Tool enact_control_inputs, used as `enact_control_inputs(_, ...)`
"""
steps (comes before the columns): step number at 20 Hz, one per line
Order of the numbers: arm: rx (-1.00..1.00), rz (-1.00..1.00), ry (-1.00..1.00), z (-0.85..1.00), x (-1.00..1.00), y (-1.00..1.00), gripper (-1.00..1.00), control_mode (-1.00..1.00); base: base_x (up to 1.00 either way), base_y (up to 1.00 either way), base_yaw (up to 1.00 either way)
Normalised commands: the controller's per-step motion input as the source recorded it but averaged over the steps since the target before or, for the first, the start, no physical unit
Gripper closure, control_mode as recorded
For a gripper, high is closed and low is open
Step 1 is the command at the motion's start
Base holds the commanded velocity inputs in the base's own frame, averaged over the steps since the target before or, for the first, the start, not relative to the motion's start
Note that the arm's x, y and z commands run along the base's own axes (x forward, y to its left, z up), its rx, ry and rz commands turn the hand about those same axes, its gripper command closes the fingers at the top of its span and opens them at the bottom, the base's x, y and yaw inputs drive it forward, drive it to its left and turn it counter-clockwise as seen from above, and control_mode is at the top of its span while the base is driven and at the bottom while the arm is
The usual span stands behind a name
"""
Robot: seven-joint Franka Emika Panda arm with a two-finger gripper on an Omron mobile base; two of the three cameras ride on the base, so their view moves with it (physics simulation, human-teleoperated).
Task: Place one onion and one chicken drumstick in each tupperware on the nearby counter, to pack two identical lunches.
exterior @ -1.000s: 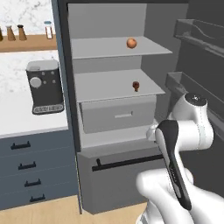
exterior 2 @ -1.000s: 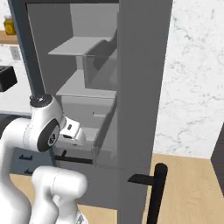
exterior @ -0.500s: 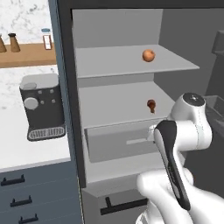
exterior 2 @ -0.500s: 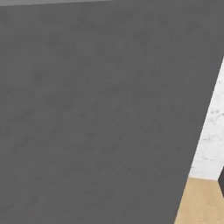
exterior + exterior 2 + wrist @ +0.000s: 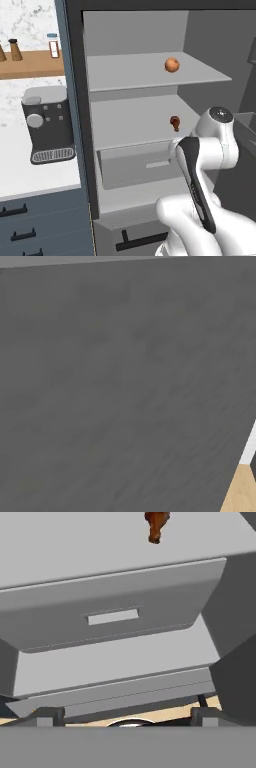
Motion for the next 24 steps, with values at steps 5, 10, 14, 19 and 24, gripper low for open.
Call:
enact_control_inputs(5,0.00,-0.05,-0.13,-0.01,0.88,-0.21,-1.00,-1.00,0.00,0.00,0.00)
enact_control_inputs(10,0.00,-0.10,-0.01,-0.07,1.00,-0.25,-1.00,-1.00,0.00,0.00,0.00)
enact_control_inputs(14,0.00,-0.11,0.00,-0.13,1.00,-0.40,-1.00,-1.00,0.00,0.00,0.00)
enact_control_inputs(19,0.00,-0.09,0.02,-0.02,1.00,-0.33,-1.00,-1.00,0.00,0.00,0.00)
enact_control_inputs(24,0.00,-0.01,0.03,-0.04,0.98,-0.18,-1.00,-1.00,0.00,0.00,0.00)
